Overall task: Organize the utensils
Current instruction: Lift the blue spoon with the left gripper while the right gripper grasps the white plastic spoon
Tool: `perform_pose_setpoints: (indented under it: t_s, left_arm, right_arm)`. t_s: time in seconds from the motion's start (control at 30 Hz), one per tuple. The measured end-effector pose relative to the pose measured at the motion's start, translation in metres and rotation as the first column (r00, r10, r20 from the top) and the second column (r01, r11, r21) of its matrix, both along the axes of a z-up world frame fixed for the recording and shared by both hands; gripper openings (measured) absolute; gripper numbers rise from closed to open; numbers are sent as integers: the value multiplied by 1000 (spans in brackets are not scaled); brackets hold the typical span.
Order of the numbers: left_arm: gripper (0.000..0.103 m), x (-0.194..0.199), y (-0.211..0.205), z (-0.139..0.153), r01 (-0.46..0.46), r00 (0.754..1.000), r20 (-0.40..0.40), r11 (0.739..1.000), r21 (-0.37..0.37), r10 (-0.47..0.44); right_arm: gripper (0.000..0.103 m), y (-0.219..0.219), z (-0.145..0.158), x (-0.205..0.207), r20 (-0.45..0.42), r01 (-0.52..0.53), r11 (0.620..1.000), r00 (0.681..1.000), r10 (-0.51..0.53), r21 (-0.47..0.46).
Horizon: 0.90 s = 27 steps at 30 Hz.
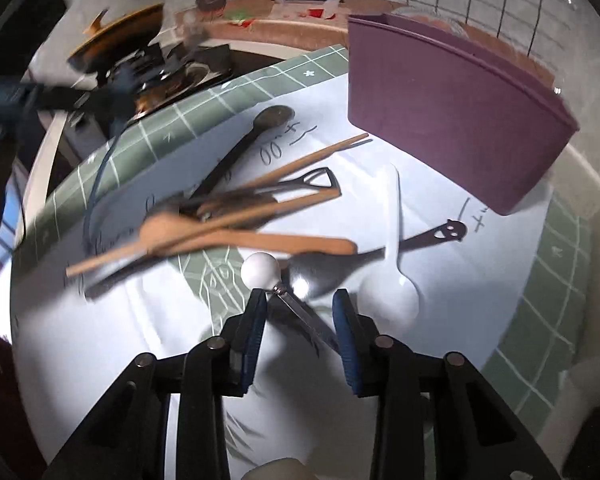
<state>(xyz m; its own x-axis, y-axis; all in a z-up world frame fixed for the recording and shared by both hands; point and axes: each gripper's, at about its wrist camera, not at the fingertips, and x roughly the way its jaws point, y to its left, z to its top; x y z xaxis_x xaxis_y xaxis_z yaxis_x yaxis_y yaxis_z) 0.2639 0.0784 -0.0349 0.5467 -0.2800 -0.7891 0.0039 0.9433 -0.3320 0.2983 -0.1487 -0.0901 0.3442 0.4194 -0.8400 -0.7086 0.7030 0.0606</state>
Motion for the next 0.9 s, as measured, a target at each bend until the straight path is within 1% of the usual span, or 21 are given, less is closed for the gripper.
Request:
perform_pose_setpoints:
  t_s: [0.07,0.13,0.4,0.47,0.5,0.57,0.63,0.73,0.8,0.9]
  left_arm:
    - [36,-7,3,0,-7,1000,2,1000,-3,7]
    - [36,-11,5,-1,-13,1000,2,1000,8,13]
    - [36,-23,9,1,-12,1000,3,1000,25,11]
    - [36,-25,10,2,-7,1000,7,1000,23,7]
    - [36,-27,10,3,-2,1000,10,1000,26,2]
    - [36,-29,9,5,8,1000,16,999,38,-8]
    - [36,-30,4,8,19,999,28,998,54,-21]
    - [36,-27,-8,13,51,997,50,997,59,-54]
    - [36,-24,-15,17,71,995,61,996,58,-75]
    - [36,-19,-29,22,112,991,74,993,41,-115]
  right_arm:
    - [29,6,-1,0,-8,-3,1000,1000,3,2]
    - [29,17,-2,-4,4,-20,1000,1000,20,-15]
    - [31,61,-2,-1,12,-64,997,998,65,-45]
    - [27,70,-2,-1,36,-64,995,997,67,-75]
    - [21,74,-1,-1,30,-57,995,998,60,-87]
    - [21,71,2,-4,19,-30,996,999,31,-88]
    - [21,61,8,-6,16,9,998,1000,-8,-66]
    - [21,38,29,-9,-1,119,993,993,-119,19]
    - [21,24,44,-13,-2,182,981,983,-182,64]
    - [20,7,63,-18,-7,250,962,968,-251,111]
